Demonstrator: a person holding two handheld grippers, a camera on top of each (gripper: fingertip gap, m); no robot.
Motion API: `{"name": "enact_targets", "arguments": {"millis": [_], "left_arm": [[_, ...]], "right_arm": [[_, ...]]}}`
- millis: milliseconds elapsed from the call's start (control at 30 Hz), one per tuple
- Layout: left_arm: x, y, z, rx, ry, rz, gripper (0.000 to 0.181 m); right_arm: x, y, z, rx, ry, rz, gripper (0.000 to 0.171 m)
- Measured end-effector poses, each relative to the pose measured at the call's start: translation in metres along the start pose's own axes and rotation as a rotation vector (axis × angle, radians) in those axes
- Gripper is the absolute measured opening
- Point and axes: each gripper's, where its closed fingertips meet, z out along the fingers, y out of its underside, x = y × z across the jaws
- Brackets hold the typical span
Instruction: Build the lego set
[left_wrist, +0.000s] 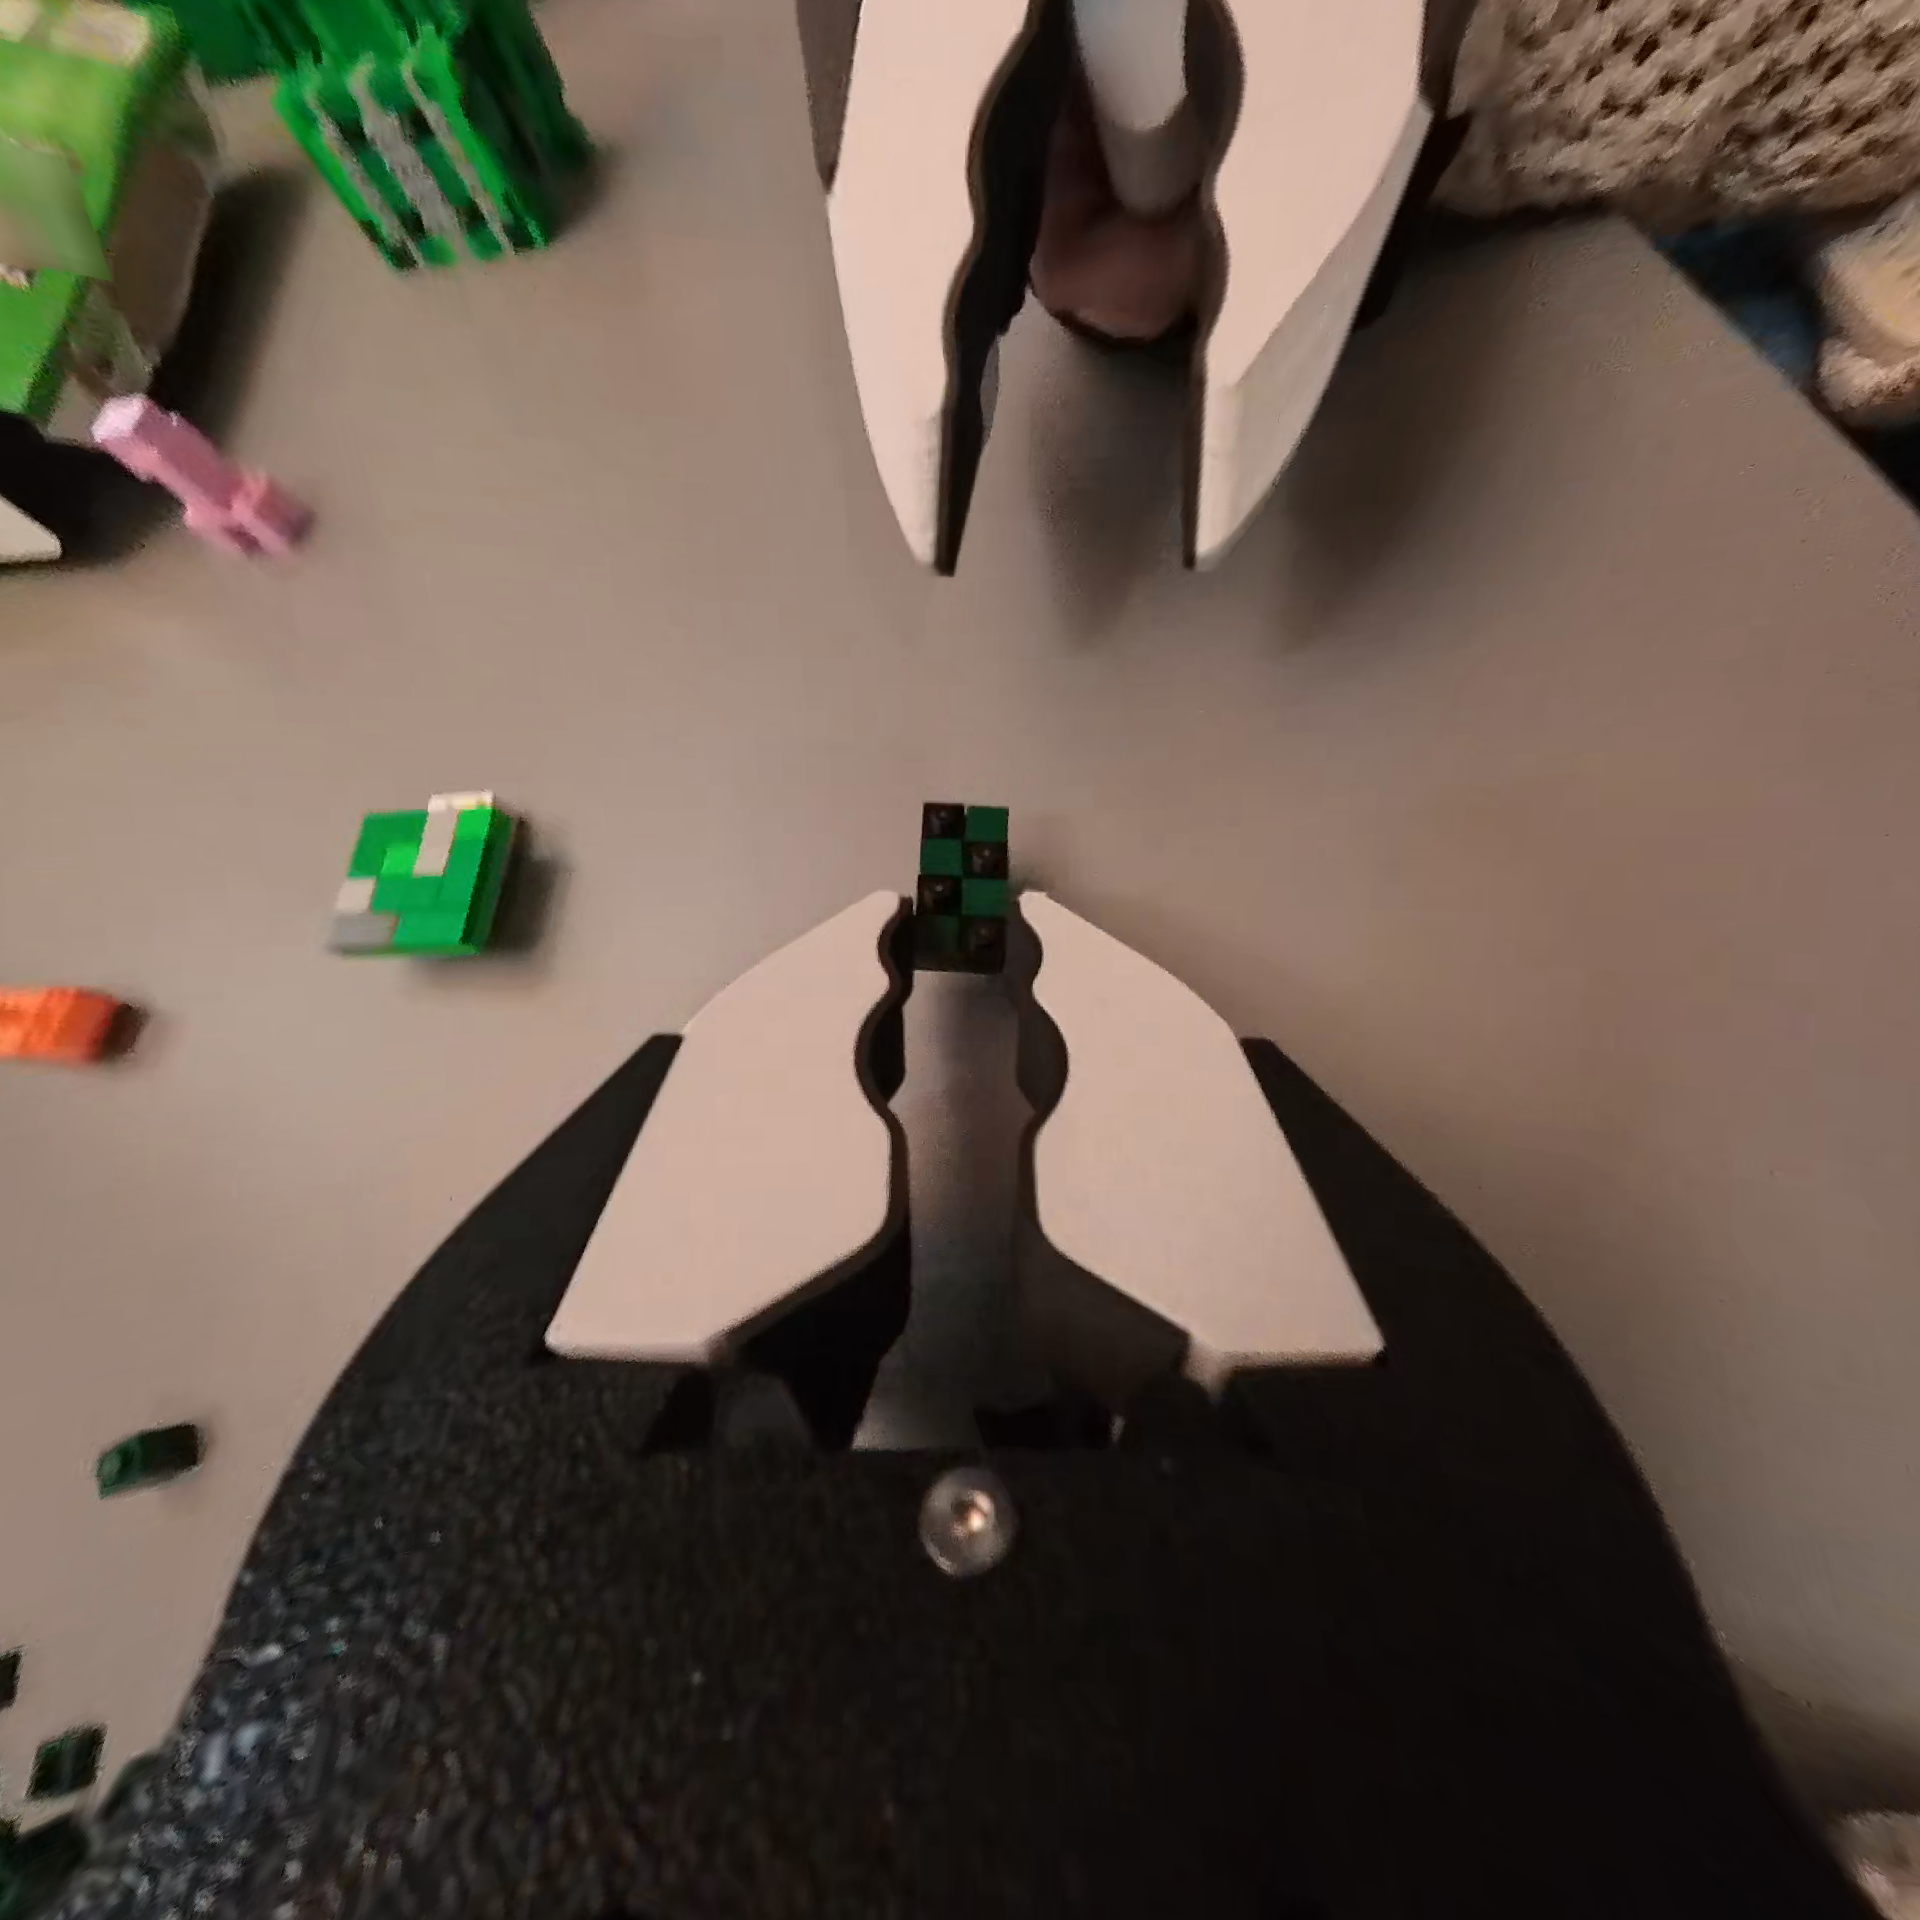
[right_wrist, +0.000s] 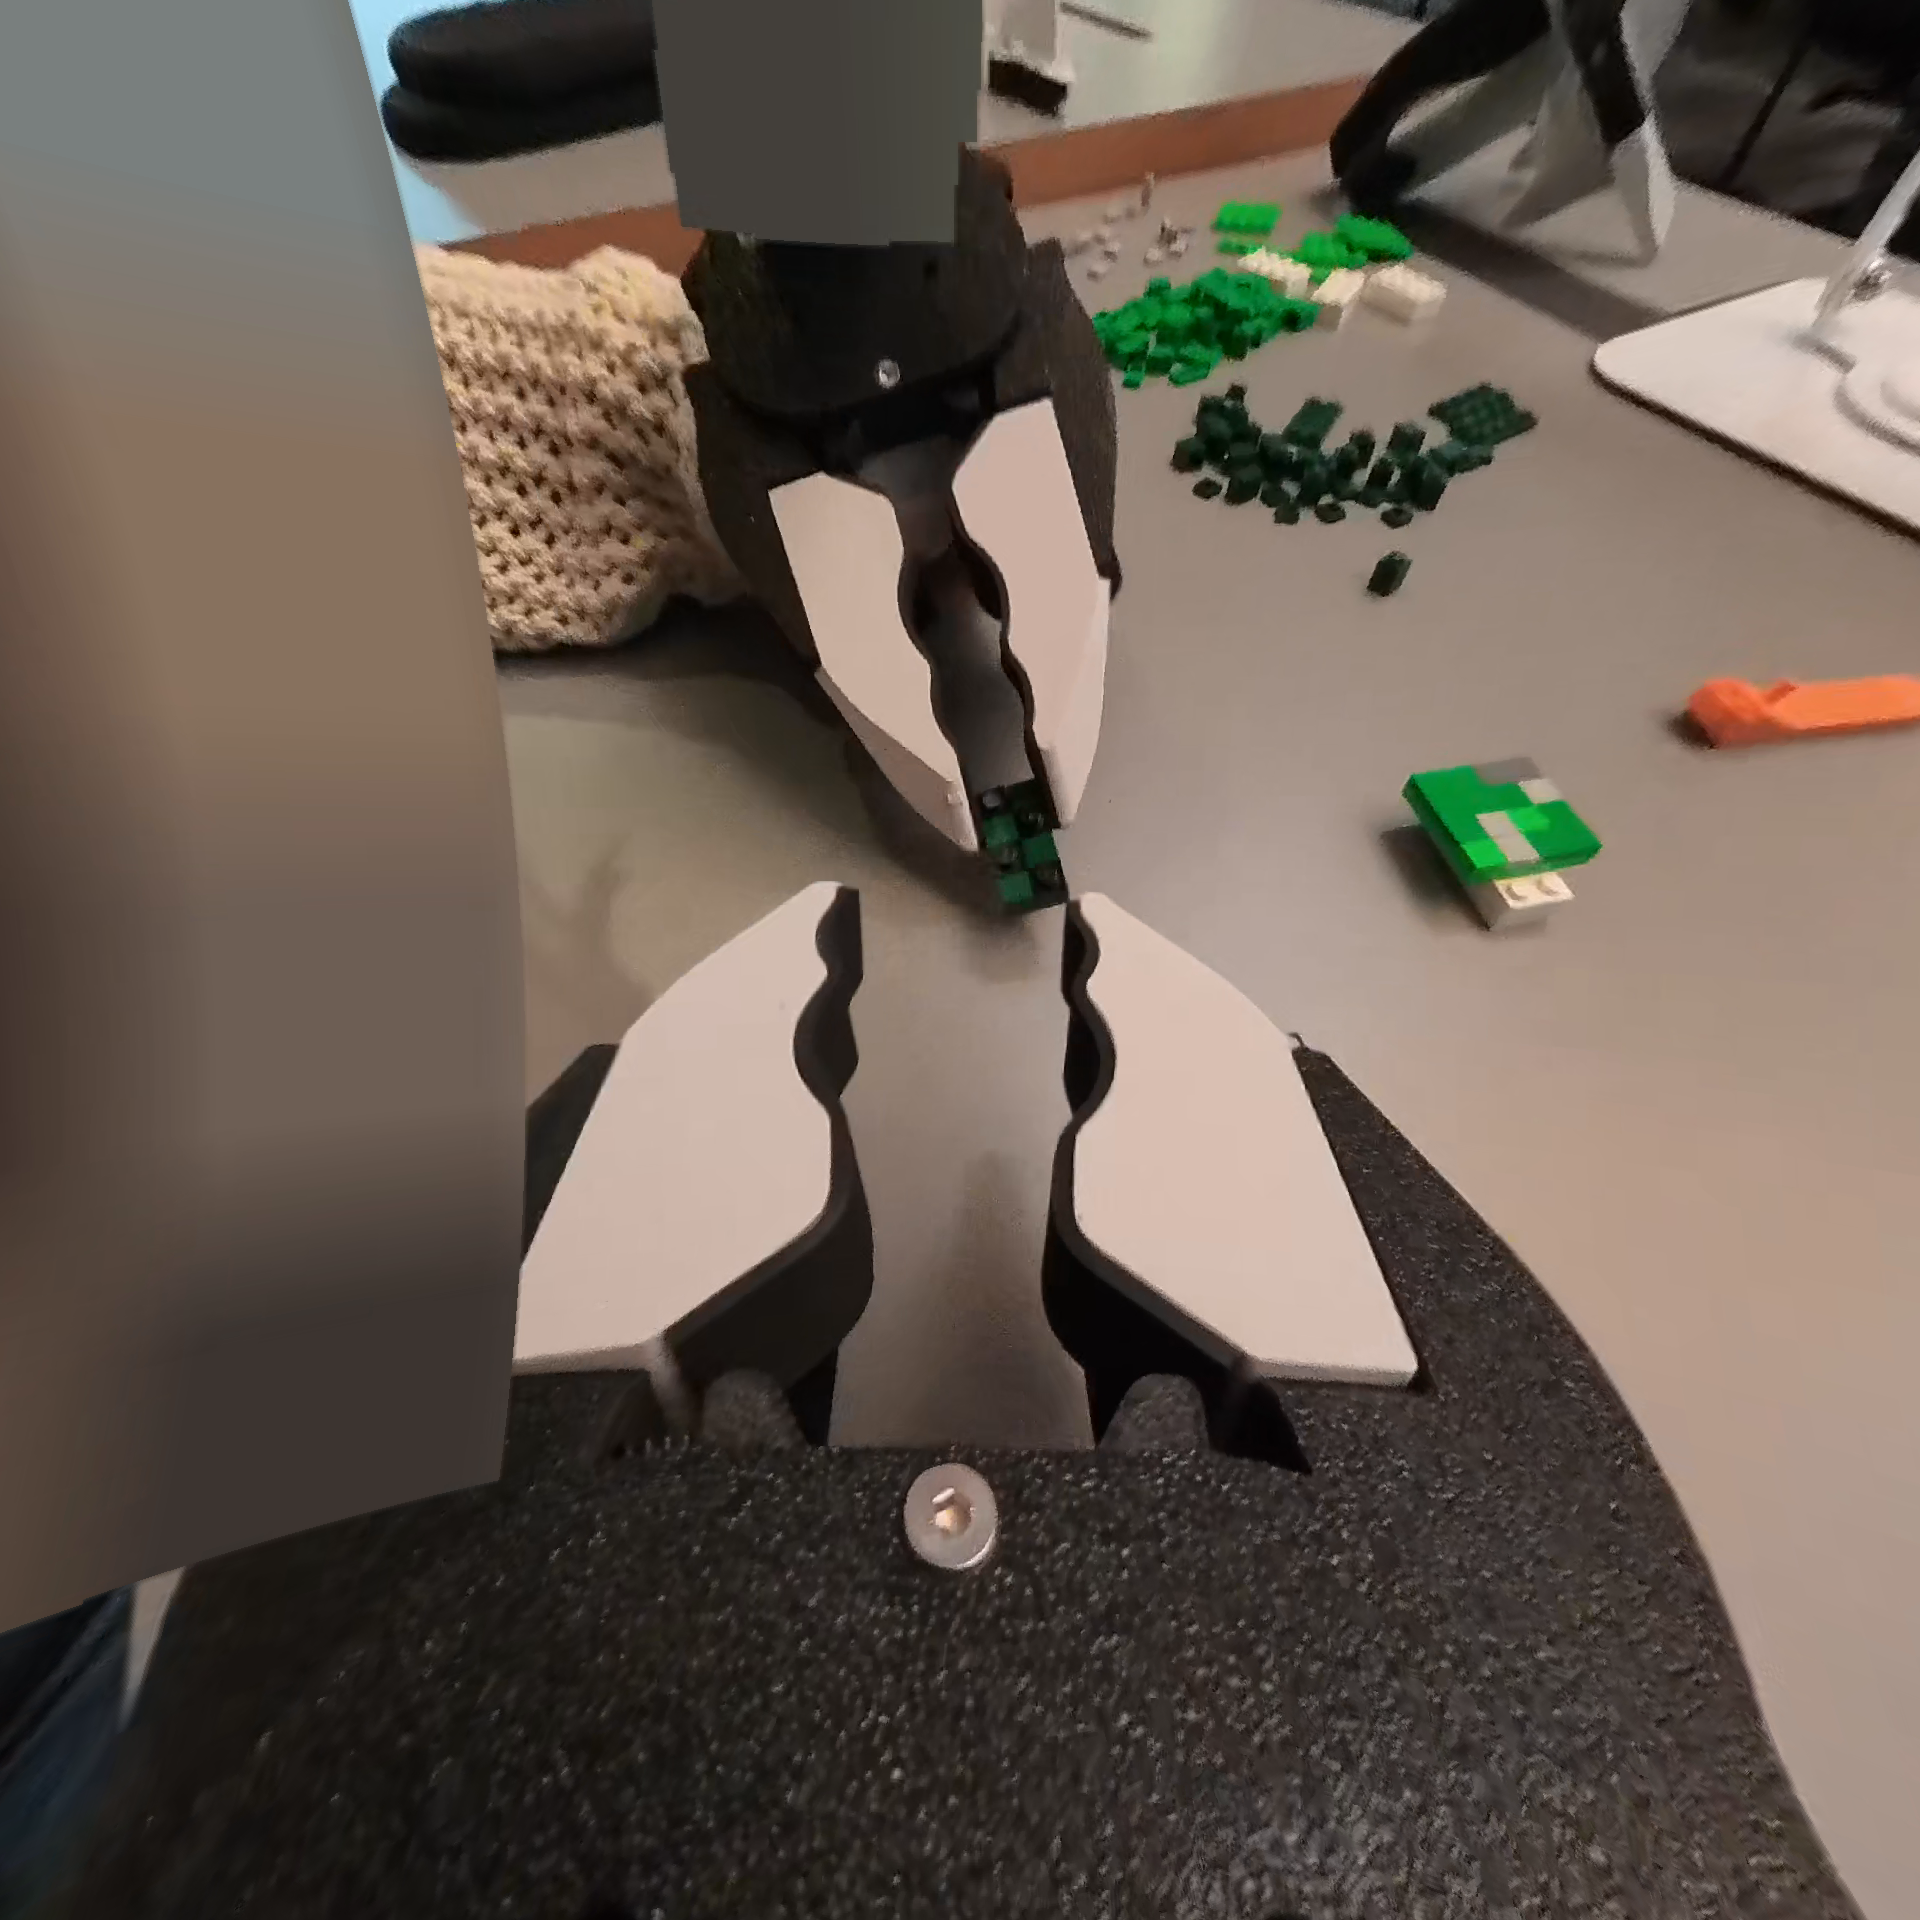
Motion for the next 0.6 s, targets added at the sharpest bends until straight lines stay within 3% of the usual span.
{"name": "enact_targets", "arguments": {"millis": [67, 167, 267, 467, 600], "left_arm": [[-0.003, 0.007, -0.001, -0.033, 0.0, -0.021, 0.016], [-0.007, 0.013, -0.004, -0.052, -0.015, -0.023, 0.043], [-0.018, 0.019, -0.015, -0.041, -0.113, 0.015, 0.05], [-0.075, 0.0, -0.075, 0.218, -0.642, -0.044, 0.051], [-0.098, 0.011, -0.108, 0.224, -0.916, -0.085, 0.051]], "right_arm": [[0.005, 0.003, 0.009, -0.042, -0.014, -0.035, 0.037], [0.014, 0.007, 0.023, -0.109, -0.034, -0.129, 0.039], [0.019, 0.014, 0.036, -0.174, -0.094, -0.193, 0.039], [0.018, 0.018, 0.054, -0.224, -0.247, -0.327, 0.038], [0.016, 0.008, 0.064, -0.201, -0.281, -0.262, 0.039]]}}
